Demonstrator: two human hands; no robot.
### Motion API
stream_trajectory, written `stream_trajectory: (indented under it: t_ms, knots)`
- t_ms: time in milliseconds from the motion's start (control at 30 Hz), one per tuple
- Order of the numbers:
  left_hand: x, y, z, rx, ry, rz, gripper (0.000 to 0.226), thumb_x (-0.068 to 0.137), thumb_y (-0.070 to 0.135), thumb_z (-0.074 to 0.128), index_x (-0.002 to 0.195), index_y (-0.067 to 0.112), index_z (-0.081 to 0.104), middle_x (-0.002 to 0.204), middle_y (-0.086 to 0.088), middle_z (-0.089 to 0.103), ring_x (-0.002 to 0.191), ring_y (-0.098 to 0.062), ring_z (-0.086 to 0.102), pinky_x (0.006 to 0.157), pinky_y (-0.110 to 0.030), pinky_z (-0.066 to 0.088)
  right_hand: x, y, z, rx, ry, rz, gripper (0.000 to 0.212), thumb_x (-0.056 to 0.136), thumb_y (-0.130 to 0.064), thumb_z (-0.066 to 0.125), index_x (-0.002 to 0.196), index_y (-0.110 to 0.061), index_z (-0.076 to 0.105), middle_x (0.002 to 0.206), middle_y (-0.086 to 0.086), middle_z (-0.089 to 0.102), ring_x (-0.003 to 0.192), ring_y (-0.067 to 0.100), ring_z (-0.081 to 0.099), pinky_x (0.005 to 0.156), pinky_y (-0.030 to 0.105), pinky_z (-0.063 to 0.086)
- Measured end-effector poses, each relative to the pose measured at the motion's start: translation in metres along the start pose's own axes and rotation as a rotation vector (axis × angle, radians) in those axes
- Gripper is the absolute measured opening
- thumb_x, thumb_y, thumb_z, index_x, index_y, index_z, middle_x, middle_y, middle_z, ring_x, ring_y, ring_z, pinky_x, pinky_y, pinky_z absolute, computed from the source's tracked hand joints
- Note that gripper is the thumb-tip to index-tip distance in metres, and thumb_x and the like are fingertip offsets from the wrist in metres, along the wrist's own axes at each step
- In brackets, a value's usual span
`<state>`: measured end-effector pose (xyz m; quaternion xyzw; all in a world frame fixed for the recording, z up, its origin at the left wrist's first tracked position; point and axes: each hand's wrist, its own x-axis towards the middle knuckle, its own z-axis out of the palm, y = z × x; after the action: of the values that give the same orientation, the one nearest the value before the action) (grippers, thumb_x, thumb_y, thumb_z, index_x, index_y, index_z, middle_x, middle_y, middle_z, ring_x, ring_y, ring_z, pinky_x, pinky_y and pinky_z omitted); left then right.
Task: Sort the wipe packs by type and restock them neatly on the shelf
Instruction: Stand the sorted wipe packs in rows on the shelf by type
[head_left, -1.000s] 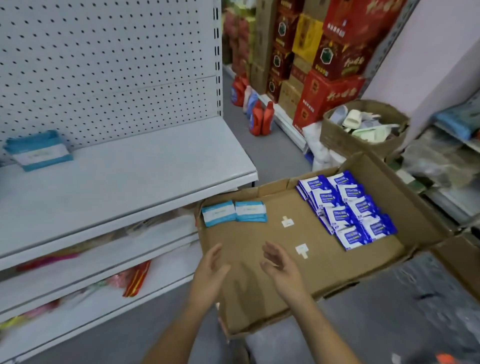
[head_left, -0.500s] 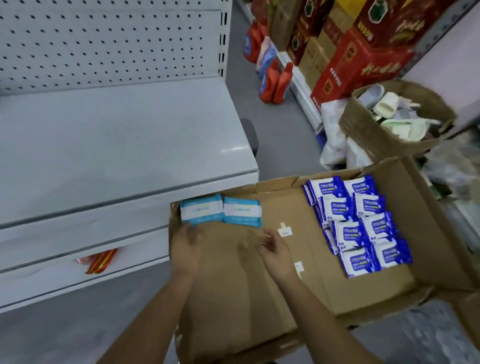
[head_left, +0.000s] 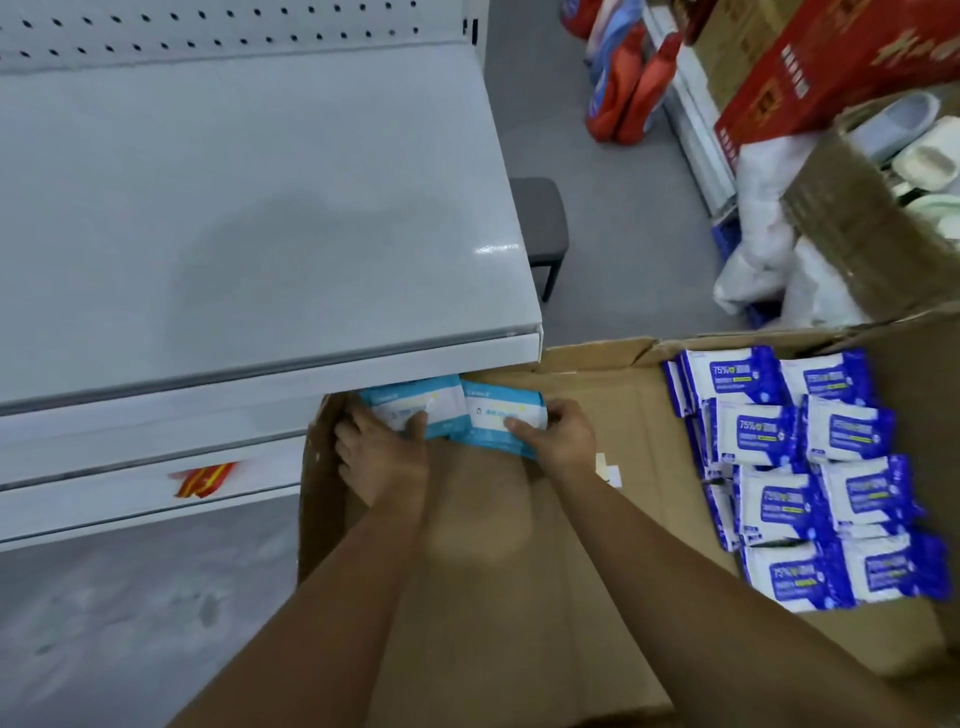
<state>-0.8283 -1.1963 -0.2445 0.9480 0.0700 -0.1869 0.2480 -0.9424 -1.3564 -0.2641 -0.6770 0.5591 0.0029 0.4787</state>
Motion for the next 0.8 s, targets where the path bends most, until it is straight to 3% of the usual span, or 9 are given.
stream_trajectory:
  t_ms: [67, 233, 367, 567, 733, 800]
  knots:
    - [0.005, 0.0, 0.002, -0.045, 0.008, -0.049, 0.088, 0.077, 0.05, 0.078, 0.145, 0.013, 0.036, 0.139, -0.017, 0.046, 0.131, -0.037, 0.042, 0.107, -0.052, 0.033, 0.0, 0.001, -0.003, 0.031, -0.024, -0.015, 0.048, 0.07, -0.035, 0.088, 0.104, -0.021, 0.057, 0.096, -0.004, 0.065, 0.089, 0.018, 0.066, 0.08, 0.037, 0.058]
    - [0.001, -0.003, -0.008, -0.1, -0.011, -0.128, 0.071, 0.07, 0.052, 0.083, 0.127, 0.018, 0.056, 0.127, -0.011, 0.064, 0.119, -0.035, 0.057, 0.104, -0.049, 0.041, -0.01, 0.01, -0.018, 0.139, -0.021, 0.028, 0.038, 0.073, -0.02, 0.088, 0.098, -0.018, 0.06, 0.093, -0.001, 0.067, 0.083, 0.018, 0.066, 0.074, 0.034, 0.059]
    - [-0.015, -0.005, -0.023, -0.096, -0.024, -0.208, 0.059, 0.075, 0.052, 0.08, 0.121, 0.017, 0.063, 0.123, -0.011, 0.067, 0.116, -0.034, 0.06, 0.103, -0.046, 0.042, -0.018, 0.019, -0.035, 0.246, -0.073, 0.067, 0.026, 0.076, -0.008, 0.084, 0.089, -0.017, 0.064, 0.091, 0.008, 0.072, 0.073, 0.025, 0.069, 0.048, 0.027, 0.053]
    - [-0.034, -0.021, -0.037, -0.052, 0.038, -0.183, 0.058, 0.081, 0.057, 0.072, 0.119, 0.014, 0.062, 0.118, -0.014, 0.068, 0.111, -0.035, 0.063, 0.102, -0.046, 0.044, -0.033, 0.033, -0.057, 0.165, -0.105, 0.087, 0.023, 0.079, -0.016, 0.082, 0.081, -0.026, 0.061, 0.091, 0.008, 0.072, 0.081, 0.03, 0.072, 0.074, 0.05, 0.06]
    - [-0.05, -0.015, -0.06, -0.127, 0.026, -0.14, 0.042, 0.084, 0.053, 0.07, 0.111, 0.021, 0.065, 0.112, -0.008, 0.071, 0.11, -0.032, 0.063, 0.105, -0.046, 0.036, -0.056, 0.028, -0.078, 0.25, -0.132, 0.047, 0.022, 0.08, -0.015, 0.08, 0.086, -0.023, 0.06, 0.098, 0.009, 0.073, 0.087, 0.028, 0.072, 0.079, 0.051, 0.06]
    - [-0.062, -0.016, -0.077, -0.325, -0.006, -0.106, 0.029, 0.085, 0.044, 0.074, 0.102, 0.024, 0.062, 0.108, -0.003, 0.071, 0.104, -0.028, 0.066, 0.101, -0.047, 0.046, -0.076, 0.013, -0.088, 0.3, -0.194, 0.041, 0.021, 0.085, -0.008, 0.075, 0.09, -0.023, 0.061, 0.098, 0.007, 0.072, 0.086, 0.023, 0.072, 0.075, 0.042, 0.062]
